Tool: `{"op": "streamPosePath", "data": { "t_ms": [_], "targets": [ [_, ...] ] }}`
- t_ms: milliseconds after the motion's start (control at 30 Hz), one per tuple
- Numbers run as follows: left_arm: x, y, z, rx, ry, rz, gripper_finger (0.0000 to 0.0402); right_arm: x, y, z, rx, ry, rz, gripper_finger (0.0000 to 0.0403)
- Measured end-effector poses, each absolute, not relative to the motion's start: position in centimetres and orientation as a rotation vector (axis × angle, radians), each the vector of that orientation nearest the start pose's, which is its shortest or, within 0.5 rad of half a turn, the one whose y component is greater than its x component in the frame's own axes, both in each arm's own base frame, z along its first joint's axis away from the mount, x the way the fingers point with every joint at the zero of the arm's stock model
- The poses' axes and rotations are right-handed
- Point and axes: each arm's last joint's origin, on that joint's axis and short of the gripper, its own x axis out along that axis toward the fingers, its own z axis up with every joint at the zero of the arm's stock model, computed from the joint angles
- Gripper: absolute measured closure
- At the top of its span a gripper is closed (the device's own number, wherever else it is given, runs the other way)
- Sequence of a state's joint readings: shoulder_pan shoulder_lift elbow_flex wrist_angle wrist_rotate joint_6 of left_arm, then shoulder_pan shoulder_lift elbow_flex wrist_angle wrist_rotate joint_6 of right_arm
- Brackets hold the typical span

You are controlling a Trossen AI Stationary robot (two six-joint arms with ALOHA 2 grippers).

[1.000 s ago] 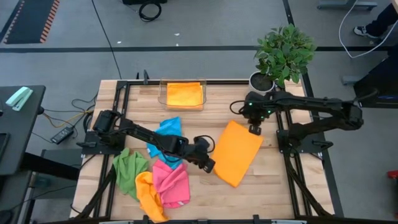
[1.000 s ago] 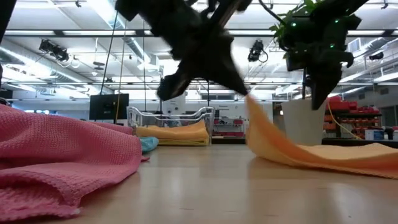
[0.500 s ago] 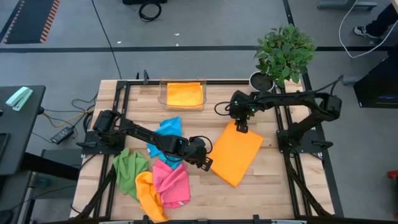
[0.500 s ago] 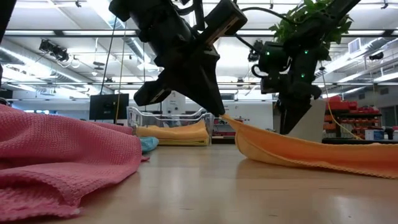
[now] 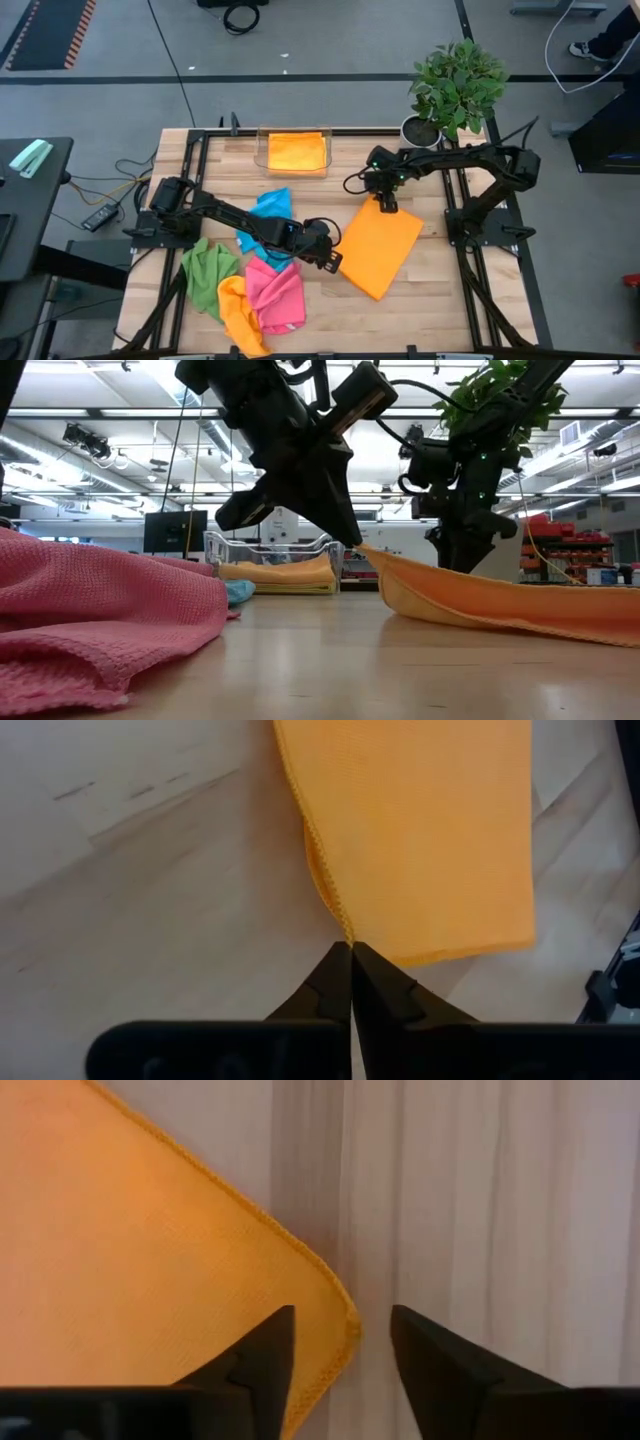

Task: Fold microfiber towels
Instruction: Fold the orange microfiber towel

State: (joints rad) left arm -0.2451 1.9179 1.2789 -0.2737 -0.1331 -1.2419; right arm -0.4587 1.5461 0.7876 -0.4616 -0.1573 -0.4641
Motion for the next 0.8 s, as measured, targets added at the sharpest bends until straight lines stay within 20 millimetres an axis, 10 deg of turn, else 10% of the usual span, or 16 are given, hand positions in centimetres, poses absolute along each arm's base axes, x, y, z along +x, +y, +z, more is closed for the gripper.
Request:
{"op": "streamPosePath", "data": {
  "t_ms": [333,800],
  "targets": [
    [39.0,-9.3,17.8,-0.983,0.821,0.462,0.0386,23.9,-11.4,15.1,-0.056,1.214,0.005,0.0393],
    [39.1,-11.0,18.1,-0.889,0.802,0.339,0.0368,17.3,-6.8,22.2,0.179,1.275,-0.069,0.0401]
  ]
}}
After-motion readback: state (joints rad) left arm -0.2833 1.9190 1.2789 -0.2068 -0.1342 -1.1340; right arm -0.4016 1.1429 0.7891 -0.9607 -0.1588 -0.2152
